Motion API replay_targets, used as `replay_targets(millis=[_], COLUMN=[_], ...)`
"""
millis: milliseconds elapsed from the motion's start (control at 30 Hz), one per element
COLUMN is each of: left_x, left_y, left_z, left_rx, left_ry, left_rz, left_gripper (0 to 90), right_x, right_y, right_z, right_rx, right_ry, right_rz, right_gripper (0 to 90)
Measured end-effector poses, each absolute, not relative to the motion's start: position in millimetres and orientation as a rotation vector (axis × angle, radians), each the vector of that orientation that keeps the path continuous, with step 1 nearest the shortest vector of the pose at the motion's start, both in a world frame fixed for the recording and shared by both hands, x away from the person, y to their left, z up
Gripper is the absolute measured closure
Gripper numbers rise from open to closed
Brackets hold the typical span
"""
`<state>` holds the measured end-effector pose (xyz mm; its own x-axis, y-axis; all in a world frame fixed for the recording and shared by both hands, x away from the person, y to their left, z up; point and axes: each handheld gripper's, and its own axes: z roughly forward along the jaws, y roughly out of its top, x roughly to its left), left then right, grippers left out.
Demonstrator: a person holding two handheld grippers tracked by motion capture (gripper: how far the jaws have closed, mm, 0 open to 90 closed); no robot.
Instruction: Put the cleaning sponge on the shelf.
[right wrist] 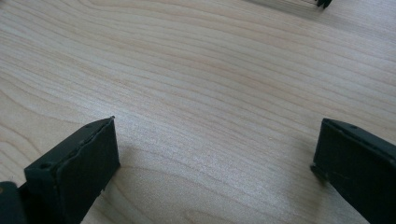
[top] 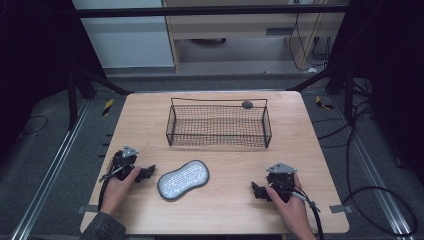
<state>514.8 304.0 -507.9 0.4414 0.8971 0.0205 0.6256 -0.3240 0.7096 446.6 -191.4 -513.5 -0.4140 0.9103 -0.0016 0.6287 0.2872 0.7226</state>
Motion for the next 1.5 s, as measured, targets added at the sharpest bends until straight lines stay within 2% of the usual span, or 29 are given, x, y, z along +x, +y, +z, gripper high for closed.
replay_targets(millis=[267, 433, 500, 700, 1033, 1500], left_x=[515, 509, 508, 505, 496, 493], left_y=[298, 287, 280, 255, 218, 176], left_z=[-503, -489, -483, -472, -449, -468], left_rx=[2.093, 2.144, 2.165, 2.253, 2.413, 2.541], left_ry=[1.262, 1.145, 1.103, 1.048, 0.882, 0.773], left_rz=[0.545, 0.557, 0.533, 0.463, 0.374, 0.26], left_gripper=[2.7, 3.2, 7.2, 3.9, 4.2, 3.6], right_x=[446, 445, 445, 444, 444, 444], right_y=[-192, -192, -193, -193, -193, -193], right_z=[-513, -514, -514, -514, -514, -514], right_rx=[1.377, 1.375, 1.374, 1.378, 1.375, 1.37], right_ry=[2.148, 2.151, 2.152, 2.149, 2.15, 2.155], right_rz=[0.917, 0.916, 0.914, 0.916, 0.916, 0.917], right_gripper=[0.4, 0.4, 0.4, 0.4, 0.4, 0.4])
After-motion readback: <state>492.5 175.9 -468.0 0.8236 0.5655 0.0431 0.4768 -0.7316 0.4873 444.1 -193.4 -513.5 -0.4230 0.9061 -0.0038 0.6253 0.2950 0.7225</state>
